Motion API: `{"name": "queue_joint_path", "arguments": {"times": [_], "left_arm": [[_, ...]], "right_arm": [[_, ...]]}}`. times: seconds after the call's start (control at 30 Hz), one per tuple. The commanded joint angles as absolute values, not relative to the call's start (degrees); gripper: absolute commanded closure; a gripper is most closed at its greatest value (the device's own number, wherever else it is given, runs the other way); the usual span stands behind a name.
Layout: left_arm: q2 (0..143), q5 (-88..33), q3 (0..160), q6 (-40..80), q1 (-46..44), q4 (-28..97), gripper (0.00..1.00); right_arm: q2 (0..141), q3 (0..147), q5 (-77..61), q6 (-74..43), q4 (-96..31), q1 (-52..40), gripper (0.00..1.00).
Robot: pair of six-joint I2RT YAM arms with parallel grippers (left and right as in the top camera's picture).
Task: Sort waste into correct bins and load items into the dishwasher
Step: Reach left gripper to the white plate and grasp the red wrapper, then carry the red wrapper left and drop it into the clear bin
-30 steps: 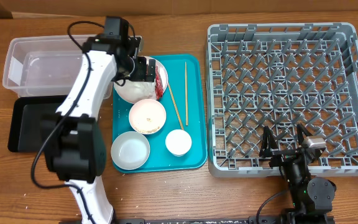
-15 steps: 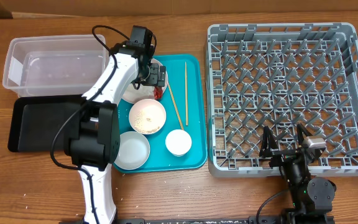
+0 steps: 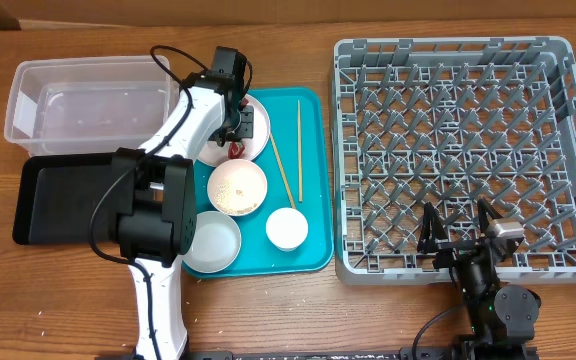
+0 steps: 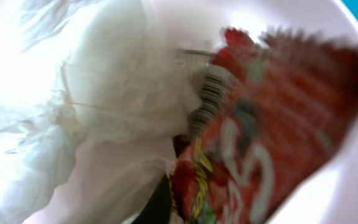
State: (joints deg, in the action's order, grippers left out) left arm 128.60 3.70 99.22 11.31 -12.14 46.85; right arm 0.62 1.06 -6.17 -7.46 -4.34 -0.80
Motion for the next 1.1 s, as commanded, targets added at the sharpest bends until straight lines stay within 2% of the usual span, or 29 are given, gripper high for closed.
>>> {"name": "queue_joint_path", "arguments": {"times": [0.0, 0.17, 0.37, 0.53, 0.67, 0.87, 1.07], "left_arm": [[128.53, 1.37, 103.79, 12.29, -12.38, 49.6, 0.96], [126.76, 0.14, 114.96, 12.49, -12.12, 58.06, 0.96], [125.64, 1.1, 135.0, 12.43, -9.1, 74.39, 0.96], [125.69, 6.26, 138.76, 12.43, -3.01, 80.66, 0.96], [125.99, 6.17, 137.12, 12.47, 2.09, 81.01, 0.96], [126.28, 6.15, 129.58, 12.67, 8.93, 73.54, 0.92], [126.28, 6.15, 122.15, 13.76, 11.22, 66.37, 0.81]], "right_arm": [[0.16, 0.45, -6.52, -7.42, -4.1, -0.89, 0.0], [0.16, 0.45, -6.52, -7.42, -4.1, -0.89, 0.0], [0.16, 0.45, -6.52, -7.4, -4.1, -0.89, 0.0], [0.16, 0.45, -6.52, -7.42, -4.1, -0.89, 0.0], [0.16, 0.45, -6.52, -7.4, -4.1, -0.89, 0.0], [0.16, 0.45, -6.52, -7.42, -4.1, -0.89, 0.0], [0.16, 0.45, -6.52, -7.42, -4.1, -0.89, 0.0]]}}
